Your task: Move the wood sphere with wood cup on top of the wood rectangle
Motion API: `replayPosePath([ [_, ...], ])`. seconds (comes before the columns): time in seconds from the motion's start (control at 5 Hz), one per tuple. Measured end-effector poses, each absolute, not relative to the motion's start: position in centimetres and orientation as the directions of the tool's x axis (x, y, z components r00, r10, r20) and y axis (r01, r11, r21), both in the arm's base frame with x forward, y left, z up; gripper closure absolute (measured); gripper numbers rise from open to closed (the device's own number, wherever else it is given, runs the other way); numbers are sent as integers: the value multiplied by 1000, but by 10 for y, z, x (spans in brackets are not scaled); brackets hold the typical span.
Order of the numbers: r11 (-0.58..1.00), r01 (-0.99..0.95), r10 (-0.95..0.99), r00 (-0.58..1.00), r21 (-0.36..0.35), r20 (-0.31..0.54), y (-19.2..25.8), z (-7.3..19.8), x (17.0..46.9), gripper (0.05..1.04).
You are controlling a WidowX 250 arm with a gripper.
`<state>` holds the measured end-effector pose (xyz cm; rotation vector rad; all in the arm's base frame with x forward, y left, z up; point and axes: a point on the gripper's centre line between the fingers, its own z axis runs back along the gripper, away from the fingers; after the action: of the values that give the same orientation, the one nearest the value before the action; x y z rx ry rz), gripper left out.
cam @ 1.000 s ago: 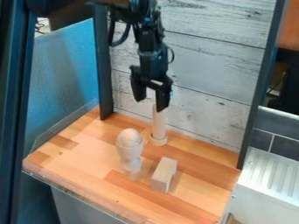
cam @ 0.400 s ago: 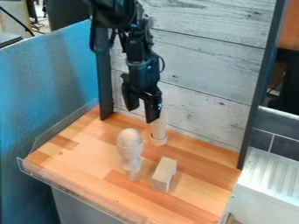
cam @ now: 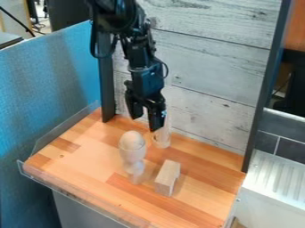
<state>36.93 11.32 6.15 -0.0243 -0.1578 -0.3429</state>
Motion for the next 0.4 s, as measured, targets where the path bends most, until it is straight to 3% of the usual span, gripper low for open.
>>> replayPosePath([
  [0.4,935,352,-355,922,52,151,115,61,358,83],
])
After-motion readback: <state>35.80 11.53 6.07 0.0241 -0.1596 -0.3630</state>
